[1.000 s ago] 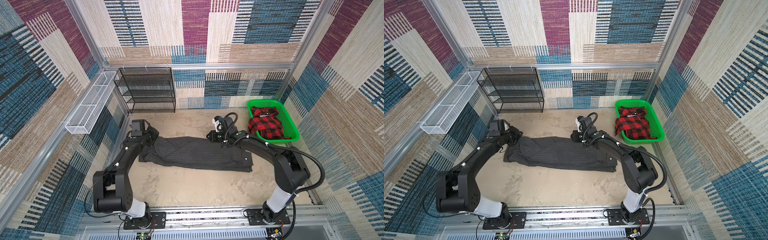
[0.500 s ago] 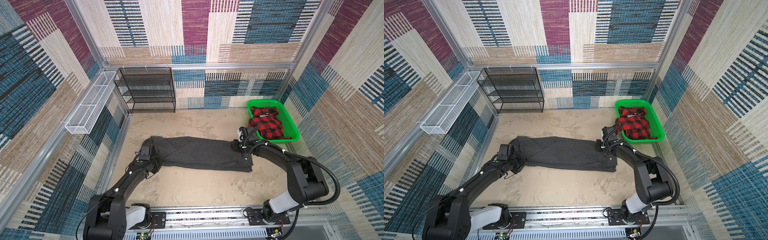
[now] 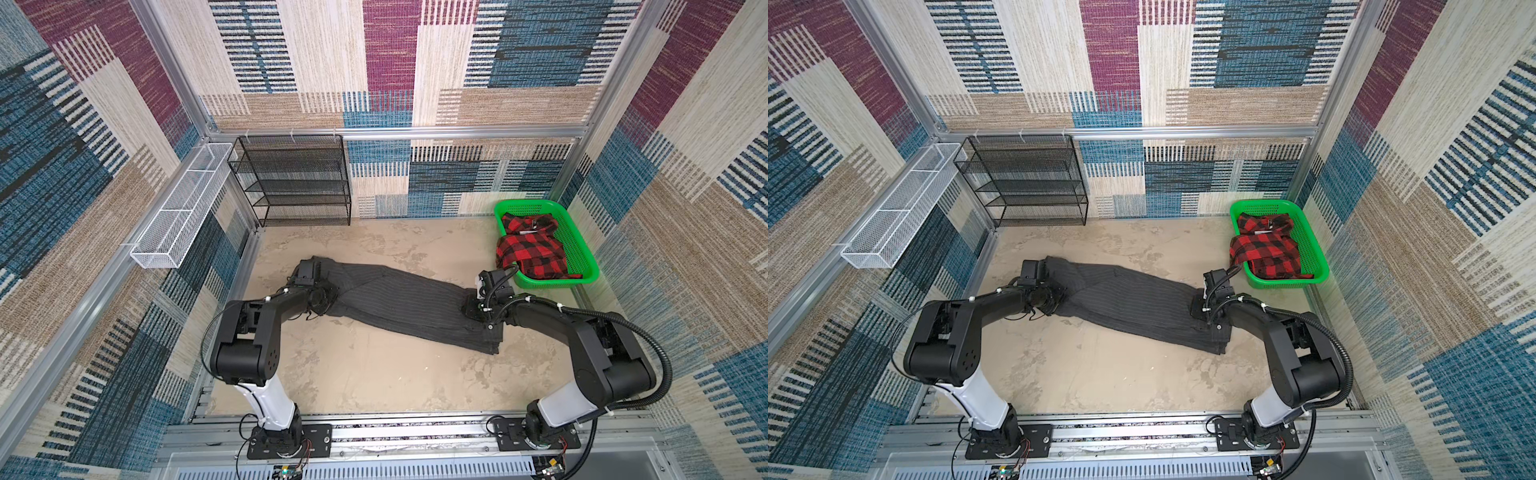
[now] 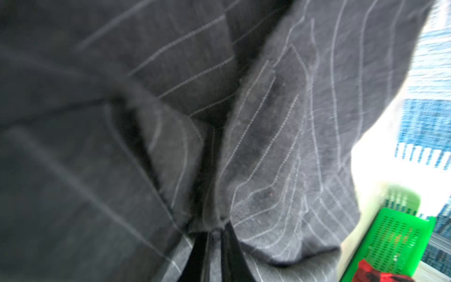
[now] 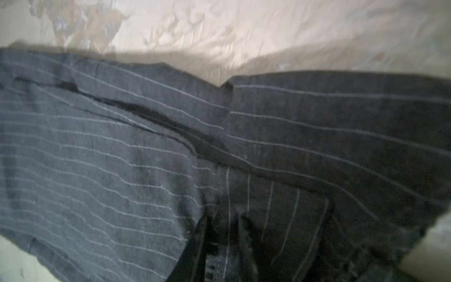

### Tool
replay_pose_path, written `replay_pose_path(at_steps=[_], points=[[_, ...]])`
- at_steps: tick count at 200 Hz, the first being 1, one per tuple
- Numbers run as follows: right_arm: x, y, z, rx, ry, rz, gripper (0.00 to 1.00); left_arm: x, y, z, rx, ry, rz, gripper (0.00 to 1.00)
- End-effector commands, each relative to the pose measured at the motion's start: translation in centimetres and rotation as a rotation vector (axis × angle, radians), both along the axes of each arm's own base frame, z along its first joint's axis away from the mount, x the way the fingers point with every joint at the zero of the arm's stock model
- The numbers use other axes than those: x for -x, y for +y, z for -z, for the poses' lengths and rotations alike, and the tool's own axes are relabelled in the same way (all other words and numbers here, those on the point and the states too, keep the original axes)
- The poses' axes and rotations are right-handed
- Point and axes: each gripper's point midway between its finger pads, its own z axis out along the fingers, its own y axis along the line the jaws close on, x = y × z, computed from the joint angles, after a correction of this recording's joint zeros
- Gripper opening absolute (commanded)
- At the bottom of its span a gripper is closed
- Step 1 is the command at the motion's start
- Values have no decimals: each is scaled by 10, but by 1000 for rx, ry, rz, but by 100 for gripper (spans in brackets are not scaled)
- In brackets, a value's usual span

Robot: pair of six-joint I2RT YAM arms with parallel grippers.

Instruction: Fold and stack the long sleeve shirts

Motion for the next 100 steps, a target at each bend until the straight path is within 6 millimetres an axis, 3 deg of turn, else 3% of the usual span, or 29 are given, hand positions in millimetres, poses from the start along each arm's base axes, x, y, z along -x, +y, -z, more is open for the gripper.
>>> replay_pose_path(at_steps=[1, 32, 57, 78, 100], points=[[26, 19, 4, -53, 68, 1, 26, -18, -9, 7, 2, 4, 74, 13], [59, 53, 2, -85, 108, -58, 26, -50, -8, -1, -22, -20, 109, 13], [96, 85, -2, -99, 146, -168, 26, -67, -3, -15, -58, -29, 136, 14], [116, 88, -18, -90, 135, -214, 27, -67, 7, -34, -95, -35, 139, 17], [111, 84, -51, -74, 45, -246, 30, -56, 17, -59, -127, -51, 121, 20]])
